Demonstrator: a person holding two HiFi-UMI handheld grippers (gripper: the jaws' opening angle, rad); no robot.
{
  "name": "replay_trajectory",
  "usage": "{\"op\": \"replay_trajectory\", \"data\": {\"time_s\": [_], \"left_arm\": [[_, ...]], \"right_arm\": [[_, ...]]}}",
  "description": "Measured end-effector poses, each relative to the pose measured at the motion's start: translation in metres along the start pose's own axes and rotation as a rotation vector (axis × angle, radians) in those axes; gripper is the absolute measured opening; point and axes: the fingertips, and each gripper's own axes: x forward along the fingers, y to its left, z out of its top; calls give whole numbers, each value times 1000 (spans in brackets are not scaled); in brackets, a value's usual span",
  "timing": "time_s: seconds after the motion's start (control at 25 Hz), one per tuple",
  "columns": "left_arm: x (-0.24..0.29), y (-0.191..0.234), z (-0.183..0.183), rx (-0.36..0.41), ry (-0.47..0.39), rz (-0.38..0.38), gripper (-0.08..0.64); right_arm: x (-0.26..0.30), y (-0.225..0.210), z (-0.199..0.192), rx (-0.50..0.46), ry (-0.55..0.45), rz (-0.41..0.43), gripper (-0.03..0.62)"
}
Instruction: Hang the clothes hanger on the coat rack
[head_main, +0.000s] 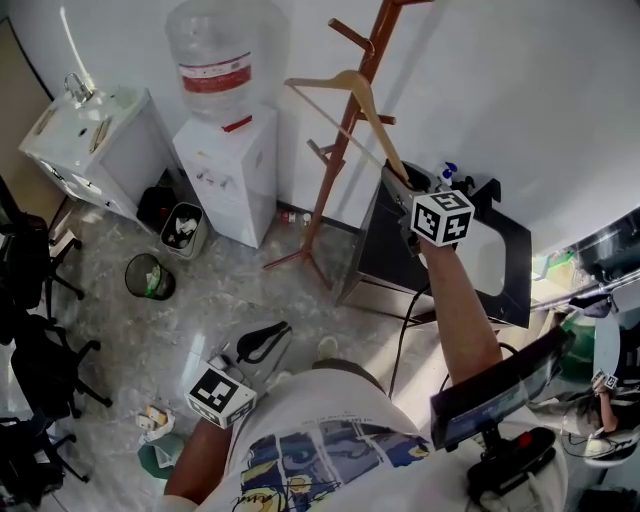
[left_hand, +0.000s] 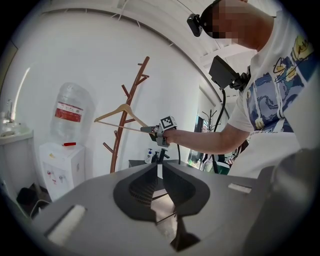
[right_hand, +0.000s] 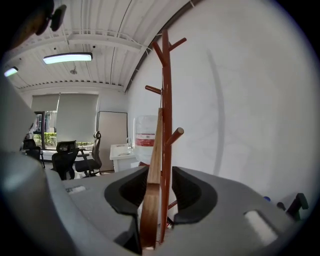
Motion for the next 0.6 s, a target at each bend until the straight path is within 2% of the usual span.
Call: {"op": "replay_trajectory", "data": {"time_s": [0.2,0.6], "left_arm": [[-5,-9,-4,9,14,-28,35],[-12,-39,-18,35,49,-133,35]], "right_arm": [[-22,-3,-13,22,-7,-50,133],[-91,-3,-56,76,8,-163,147]]}}
